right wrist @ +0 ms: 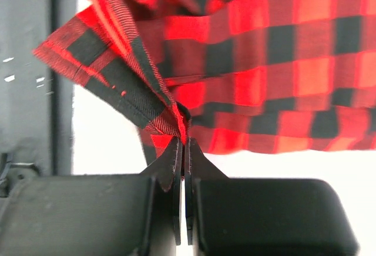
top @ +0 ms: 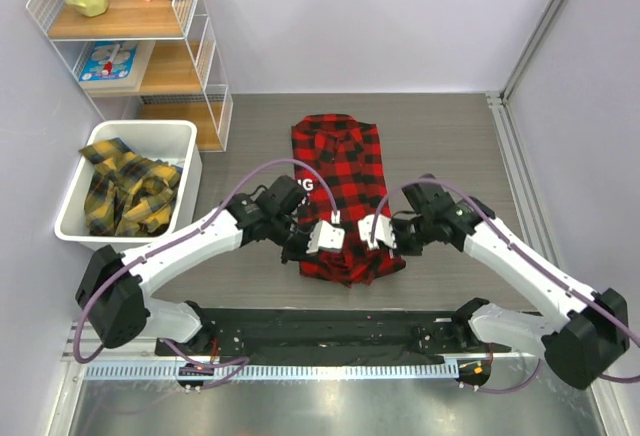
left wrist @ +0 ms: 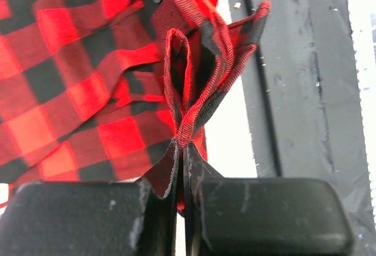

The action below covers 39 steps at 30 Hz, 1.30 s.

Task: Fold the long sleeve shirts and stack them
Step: Fold the shirt

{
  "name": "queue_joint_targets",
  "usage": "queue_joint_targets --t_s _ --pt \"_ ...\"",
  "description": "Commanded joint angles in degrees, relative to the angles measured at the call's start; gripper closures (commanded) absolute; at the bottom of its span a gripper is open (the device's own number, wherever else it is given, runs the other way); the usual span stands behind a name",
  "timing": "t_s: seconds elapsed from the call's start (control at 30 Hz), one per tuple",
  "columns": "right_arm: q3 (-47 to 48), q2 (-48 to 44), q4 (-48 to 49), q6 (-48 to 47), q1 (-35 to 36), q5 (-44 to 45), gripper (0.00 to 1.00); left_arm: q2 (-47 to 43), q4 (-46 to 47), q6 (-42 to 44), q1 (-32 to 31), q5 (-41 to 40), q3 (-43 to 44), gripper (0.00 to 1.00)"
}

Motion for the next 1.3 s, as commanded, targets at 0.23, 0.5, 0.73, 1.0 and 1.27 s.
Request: queue_joint_targets --t_s 0.23,0.5,0.73,1.0,1.27 --pt "20.45 23.76 6.62 -5.82 -10.98 -4.13 0.99 14.95 -6.59 10.69 14.03 5.23 18.42 1.00" --pt "39.69 44.09 6.01 -12.51 -17.06 -8.53 0.99 38.48 -10.98 12.27 20.98 2.51 41.53 1.00" --pt "51.91 56.75 5.22 -13.66 -18.64 -8.01 0.99 49.85 -17.05 13.23 23.88 0.66 55.87 1.00" --pt "52.37 59.05 3.20 -14.70 -18.91 -9.15 0.87 50.91 -16.35 11.40 24.50 0.92 55.62 0.95" --pt "52.18 57.03 5.92 -5.68 -19.69 -5.03 0.41 49.51 -7.93 -2.29 26.33 -7.32 52.36 0.61"
